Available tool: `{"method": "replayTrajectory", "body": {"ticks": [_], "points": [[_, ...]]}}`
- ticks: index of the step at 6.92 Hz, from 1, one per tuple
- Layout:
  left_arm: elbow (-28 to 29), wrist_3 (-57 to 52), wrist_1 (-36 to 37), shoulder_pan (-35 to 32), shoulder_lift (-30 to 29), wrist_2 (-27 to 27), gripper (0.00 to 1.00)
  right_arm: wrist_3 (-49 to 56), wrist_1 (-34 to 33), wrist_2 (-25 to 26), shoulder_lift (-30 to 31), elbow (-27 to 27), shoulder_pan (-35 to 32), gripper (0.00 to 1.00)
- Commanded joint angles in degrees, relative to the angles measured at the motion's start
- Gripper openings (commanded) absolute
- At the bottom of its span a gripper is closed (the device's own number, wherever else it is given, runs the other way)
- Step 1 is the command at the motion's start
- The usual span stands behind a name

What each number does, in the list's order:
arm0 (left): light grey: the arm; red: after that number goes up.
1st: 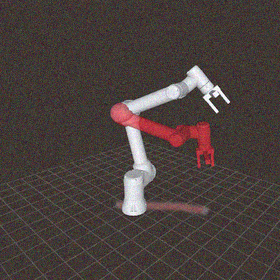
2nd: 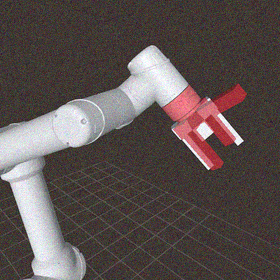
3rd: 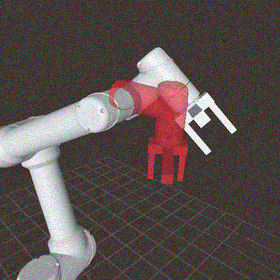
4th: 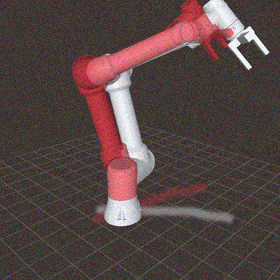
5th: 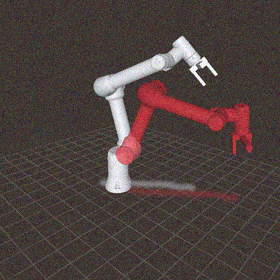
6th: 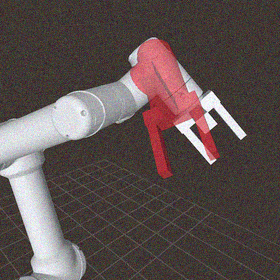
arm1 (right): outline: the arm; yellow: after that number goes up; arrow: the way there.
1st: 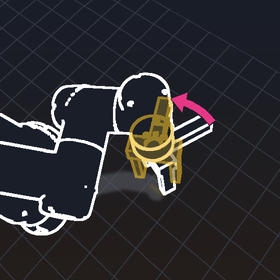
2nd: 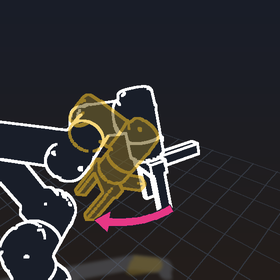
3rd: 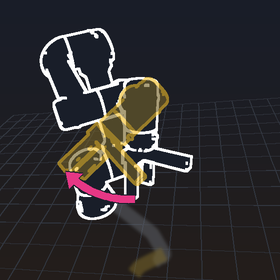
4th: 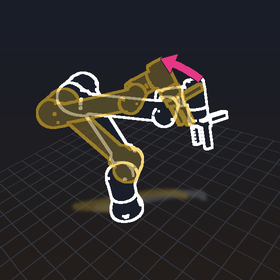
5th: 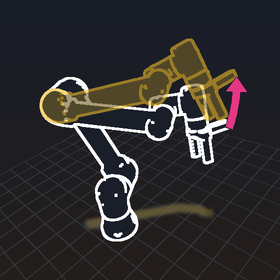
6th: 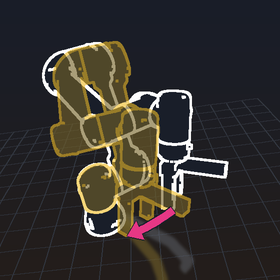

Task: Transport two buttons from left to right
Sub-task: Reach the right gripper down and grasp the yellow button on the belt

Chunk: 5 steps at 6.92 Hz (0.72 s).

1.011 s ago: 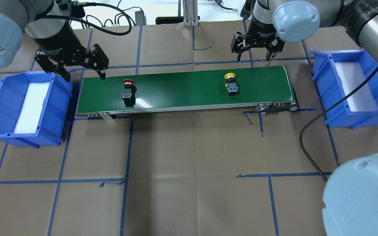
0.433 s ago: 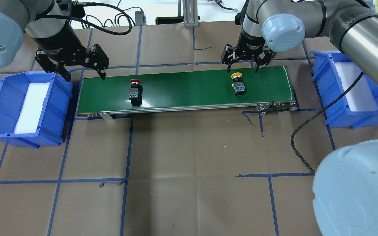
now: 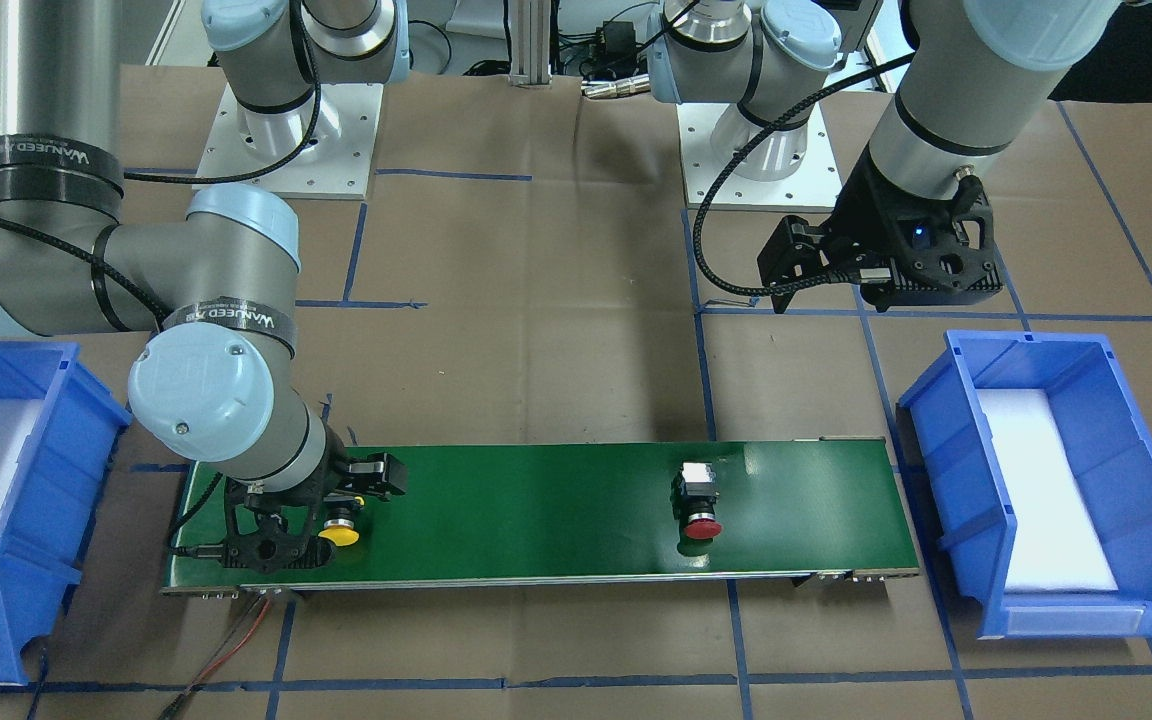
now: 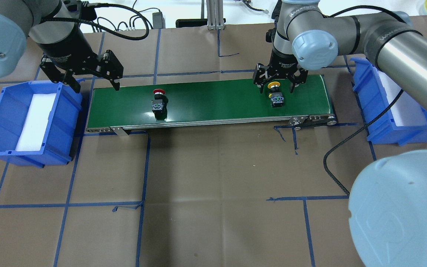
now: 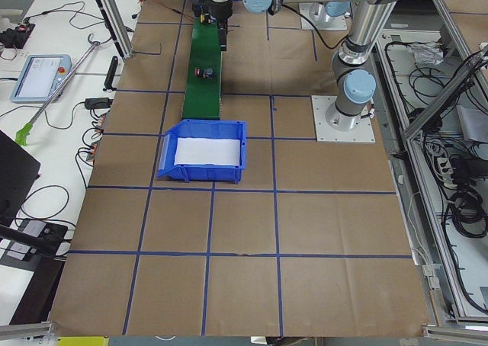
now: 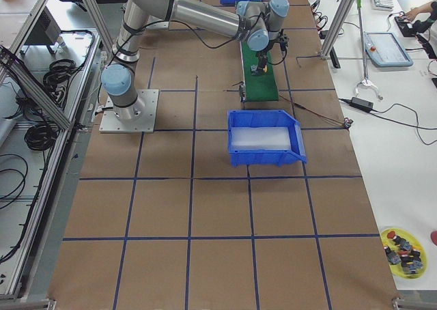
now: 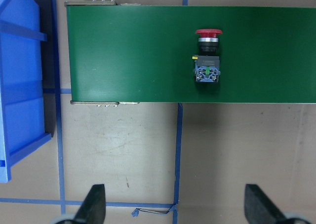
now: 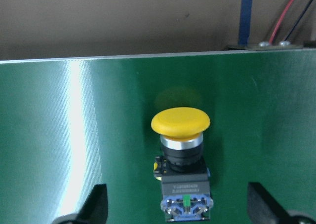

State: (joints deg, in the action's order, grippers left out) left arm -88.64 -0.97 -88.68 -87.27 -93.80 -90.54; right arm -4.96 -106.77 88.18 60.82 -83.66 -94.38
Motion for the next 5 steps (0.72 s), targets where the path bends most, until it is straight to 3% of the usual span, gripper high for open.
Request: {"method": "replayTrajectory", "body": {"ticks": [1, 4, 5], "points": [[0.1, 0.0, 0.0, 0.0, -0.1, 0.0, 1.00, 0.2, -2.1, 1.7, -1.5, -0.1, 0.2, 0.99], [-0.1, 0.0, 0.0, 0.0, -0.1, 0.0, 1.00, 0.5, -1.6, 2.1, -1.8, -0.3, 0.5, 0.85], [-0.1, 0.0, 0.0, 0.0, -0.1, 0.0, 1.00, 1.5, -1.4, 2.3, -1.8, -0.3, 0.8, 0.53]]}}
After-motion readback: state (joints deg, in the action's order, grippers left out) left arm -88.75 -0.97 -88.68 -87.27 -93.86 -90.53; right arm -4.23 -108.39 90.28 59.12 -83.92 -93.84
